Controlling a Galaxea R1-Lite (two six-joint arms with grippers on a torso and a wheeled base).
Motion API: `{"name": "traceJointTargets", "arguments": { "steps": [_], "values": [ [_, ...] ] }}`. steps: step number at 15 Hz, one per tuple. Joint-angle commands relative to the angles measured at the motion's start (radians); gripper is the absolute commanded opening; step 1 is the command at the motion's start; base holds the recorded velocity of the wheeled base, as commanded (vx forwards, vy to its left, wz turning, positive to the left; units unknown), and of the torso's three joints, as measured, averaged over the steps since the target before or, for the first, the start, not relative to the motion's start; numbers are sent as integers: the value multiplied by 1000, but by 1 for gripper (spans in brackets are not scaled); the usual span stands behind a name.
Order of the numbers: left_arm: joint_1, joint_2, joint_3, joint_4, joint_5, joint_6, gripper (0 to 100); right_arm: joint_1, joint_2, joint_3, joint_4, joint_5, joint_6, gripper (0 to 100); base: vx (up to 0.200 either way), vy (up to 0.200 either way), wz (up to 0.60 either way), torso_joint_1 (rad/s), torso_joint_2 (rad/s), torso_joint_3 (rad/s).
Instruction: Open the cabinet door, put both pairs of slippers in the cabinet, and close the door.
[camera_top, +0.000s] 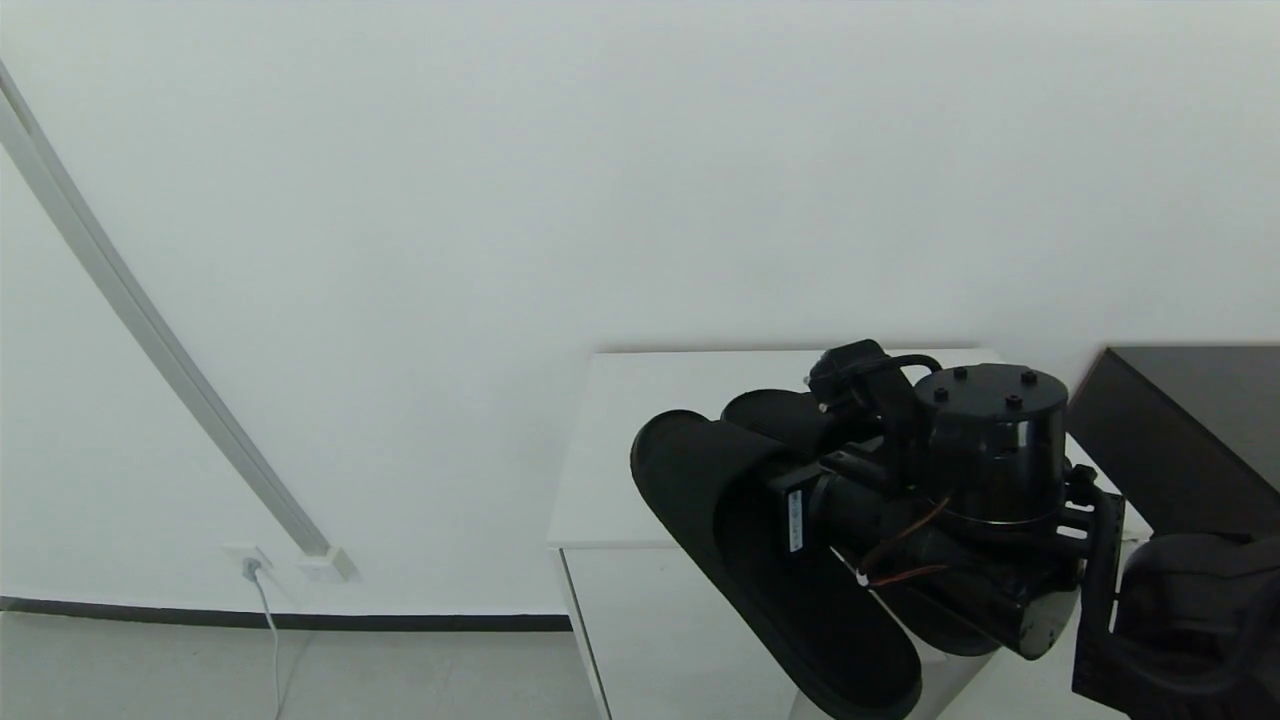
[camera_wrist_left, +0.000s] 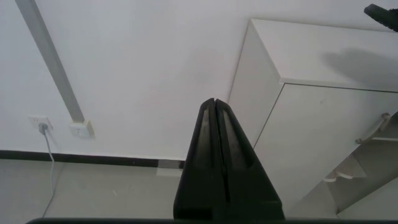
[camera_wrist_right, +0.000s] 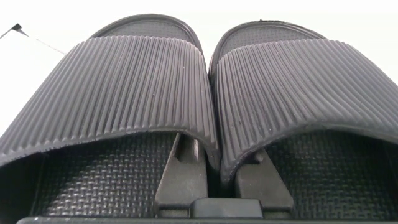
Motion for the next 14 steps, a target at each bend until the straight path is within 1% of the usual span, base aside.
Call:
{"name": "traceJointTargets", "arguments": {
  "steps": [1,9,14],
  "values": [
    [2,0,0,0,0,-2,0,4,9,0,0,-1,0,0,-200,0,0,12,2,2],
    [0,0,-1,0,0,-5,0,11,12,5,0,-4,0,0,-200,0,0,1,1,3],
    [0,0,-1,0,0,-5,0,17,15,12,-2,-5,0,0,0,0,0,0,0,0]
  ]
}}
